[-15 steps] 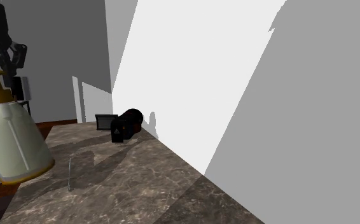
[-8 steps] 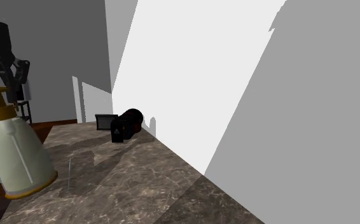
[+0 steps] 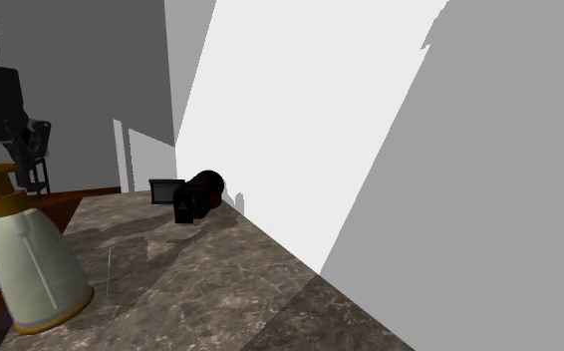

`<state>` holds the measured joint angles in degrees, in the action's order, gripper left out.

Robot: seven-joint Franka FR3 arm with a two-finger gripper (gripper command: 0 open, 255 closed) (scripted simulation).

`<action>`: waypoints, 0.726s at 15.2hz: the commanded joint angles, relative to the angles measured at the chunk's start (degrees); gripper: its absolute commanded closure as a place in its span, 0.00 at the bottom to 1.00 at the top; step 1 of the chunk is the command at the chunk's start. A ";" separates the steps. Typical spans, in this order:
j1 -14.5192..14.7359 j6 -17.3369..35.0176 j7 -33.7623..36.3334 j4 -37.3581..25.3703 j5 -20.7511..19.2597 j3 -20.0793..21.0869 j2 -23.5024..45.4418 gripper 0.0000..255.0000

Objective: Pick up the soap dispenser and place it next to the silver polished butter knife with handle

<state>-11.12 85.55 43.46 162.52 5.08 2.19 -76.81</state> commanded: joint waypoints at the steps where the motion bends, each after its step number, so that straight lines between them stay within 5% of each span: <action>1: -0.04 1.24 -0.20 1.86 -0.07 -0.08 -0.65 1.00; 11: 0.12 4.47 -0.34 7.12 0.22 0.21 -2.68 1.00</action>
<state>-10.99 89.98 43.13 169.55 5.31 2.42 -79.51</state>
